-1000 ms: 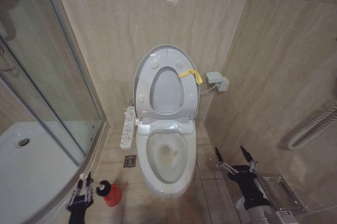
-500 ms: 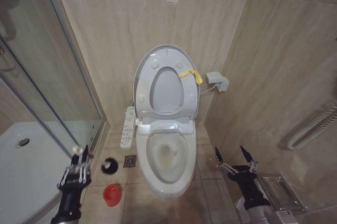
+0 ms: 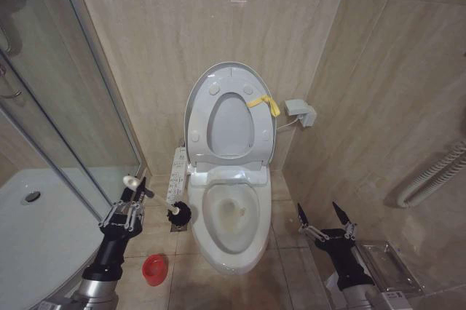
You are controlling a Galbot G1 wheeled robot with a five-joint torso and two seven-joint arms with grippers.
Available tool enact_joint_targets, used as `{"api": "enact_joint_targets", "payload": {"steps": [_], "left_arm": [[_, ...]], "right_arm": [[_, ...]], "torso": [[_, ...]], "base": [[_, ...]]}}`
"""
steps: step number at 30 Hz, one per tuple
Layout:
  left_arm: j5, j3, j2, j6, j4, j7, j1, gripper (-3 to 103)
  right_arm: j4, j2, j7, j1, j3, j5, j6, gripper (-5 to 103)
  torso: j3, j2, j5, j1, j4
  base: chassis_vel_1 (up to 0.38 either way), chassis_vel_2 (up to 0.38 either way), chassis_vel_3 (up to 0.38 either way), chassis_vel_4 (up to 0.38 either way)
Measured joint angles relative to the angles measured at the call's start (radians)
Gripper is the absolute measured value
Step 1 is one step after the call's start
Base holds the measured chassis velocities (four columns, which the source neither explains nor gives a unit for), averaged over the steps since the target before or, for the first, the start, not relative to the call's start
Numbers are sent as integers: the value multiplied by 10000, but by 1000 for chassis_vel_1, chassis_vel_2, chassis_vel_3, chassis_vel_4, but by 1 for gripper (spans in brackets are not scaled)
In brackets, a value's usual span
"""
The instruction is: Open the toilet lid, clean the toilet bowl with a toilet brush, close the toilet lid, and flush.
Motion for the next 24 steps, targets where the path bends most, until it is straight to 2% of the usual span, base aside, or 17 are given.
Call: {"api": "enact_joint_targets", "payload": {"steps": [3, 7, 8, 10, 13, 14, 15, 22, 24], "left_arm": [[-149, 54, 185, -15, 304, 118, -306, 22], [-632, 146, 726, -193, 1099, 822, -956, 22], [-632, 146, 726, -193, 1099, 822, -956, 22], [-865, 207, 894, -351, 1396, 1143, -1113, 22], [-1404, 334, 1067, -576, 1879, 2084, -1568, 22], [-1404, 334, 1067, -576, 1879, 2084, -1568, 22], [-1589, 509, 1162, -690, 2330, 2629, -2022, 22], [-1719, 1347, 1513, -773, 3679, 3294, -3157, 22], [-1757, 1975, 1713, -809, 4747, 3486, -3976, 22]], "right_arm": [[0, -1, 0, 0, 0, 1, 0, 100], [0, 0, 0, 0, 1, 0, 0, 100], [0, 0, 0, 0, 1, 0, 0, 100], [0, 0, 0, 0, 1, 1, 0, 100], [1, 0, -1, 0, 0, 0, 0, 100], [1, 0, -1, 0, 0, 0, 0, 100], [0, 0, 0, 0, 0, 1, 0, 100], [0, -1, 0, 0, 0, 0, 0, 100], [0, -1, 0, 0, 0, 0, 0, 100]], "torso": [[0, 0, -2, 0, 2], [0, 0, -2, 0, -2], [0, 0, -2, 0, -2], [1, 0, -2, 0, 1], [0, 0, -2, 0, 3], [0, 0, -2, 0, 3], [0, 0, -1, 0, 0], [1, 0, -2, 0, 0], [0, 0, 0, 0, 1]], "base": [[0, 0, 0, 0], [0, 0, 0, 0], [0, 0, 0, 0], [0, 0, 0, 0], [0, 0, 0, 0], [0, 0, 0, 0], [0, 0, 0, 0], [0, 0, 0, 0], [0, 0, 0, 0]]}}
